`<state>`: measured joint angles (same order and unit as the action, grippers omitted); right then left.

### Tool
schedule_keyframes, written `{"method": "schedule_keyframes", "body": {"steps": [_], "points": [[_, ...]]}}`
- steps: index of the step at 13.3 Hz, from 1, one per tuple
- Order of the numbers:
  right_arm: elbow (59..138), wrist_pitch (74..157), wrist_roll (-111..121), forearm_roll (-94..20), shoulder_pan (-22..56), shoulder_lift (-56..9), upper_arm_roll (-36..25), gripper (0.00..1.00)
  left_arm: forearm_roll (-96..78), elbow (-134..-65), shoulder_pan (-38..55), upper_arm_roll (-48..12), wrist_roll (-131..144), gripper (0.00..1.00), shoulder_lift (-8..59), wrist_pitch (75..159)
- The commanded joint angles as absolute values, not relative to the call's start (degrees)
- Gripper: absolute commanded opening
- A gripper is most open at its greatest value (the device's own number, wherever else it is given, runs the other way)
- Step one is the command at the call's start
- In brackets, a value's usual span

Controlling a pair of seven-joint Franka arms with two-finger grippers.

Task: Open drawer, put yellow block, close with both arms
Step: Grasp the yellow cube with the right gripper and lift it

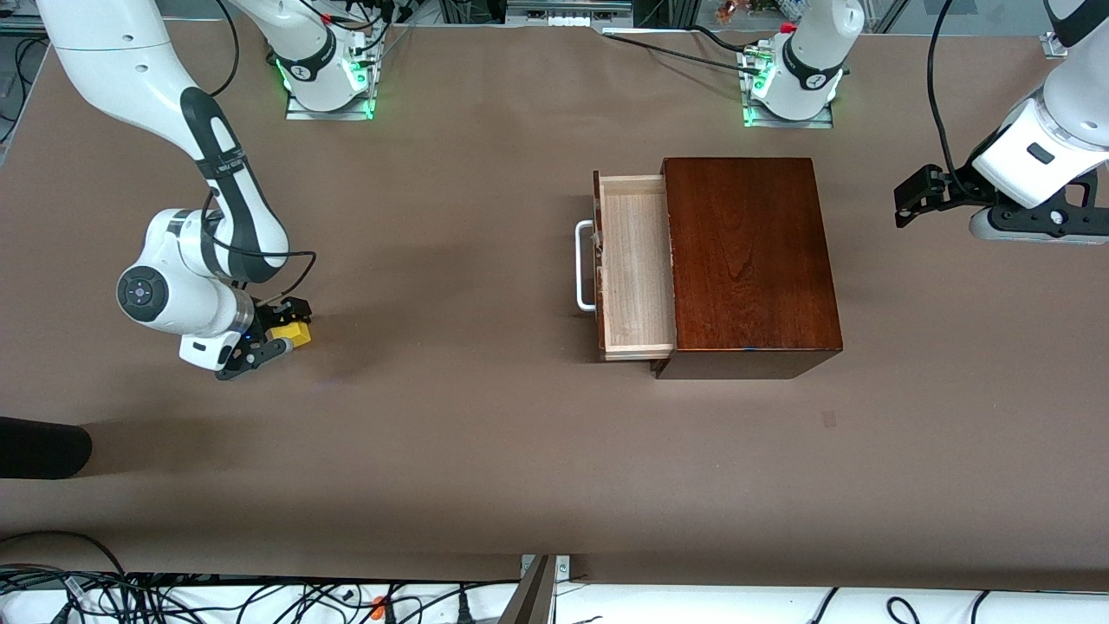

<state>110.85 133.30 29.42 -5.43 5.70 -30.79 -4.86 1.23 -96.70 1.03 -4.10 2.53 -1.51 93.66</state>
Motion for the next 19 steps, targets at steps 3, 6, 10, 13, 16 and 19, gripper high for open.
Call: {"method": "schedule_keyframes", "body": {"steps": [3,6,10,13,16,19], "points": [[112.24,134.21,30.76,-6.42,5.54,-29.71,-4.39,0.35,2.81,-97.38,0.26,-4.92,1.14,1.00,-2.46,94.13],[110.31,133.33,33.82,-6.15,6.06,-29.36,-2.65,0.05,2.81,-97.29,0.35,-5.01,1.23,1.00,-2.46,94.13],[101.38,125.19,37.44,-5.28,6.24,-27.34,5.86,0.05,2.81,-97.29,0.35,-5.01,1.23,1.00,-2.46,94.13],[87.85,115.95,36.39,-3.60,13.94,-29.26,8.17,0.05,2.81,-97.29,0.53,-5.01,1.23,1.00,-2.46,94.04],[79.57,116.01,34.01,-3.43,22.91,-32.68,8.09,0.05,2.81,-97.29,0.61,-5.01,1.32,1.00,-2.55,94.04],[69.38,114.26,34.19,0.60,28.99,-37.60,8.00,0.05,2.81,-97.29,0.62,-5.01,1.32,1.00,-2.46,93.96]]}}
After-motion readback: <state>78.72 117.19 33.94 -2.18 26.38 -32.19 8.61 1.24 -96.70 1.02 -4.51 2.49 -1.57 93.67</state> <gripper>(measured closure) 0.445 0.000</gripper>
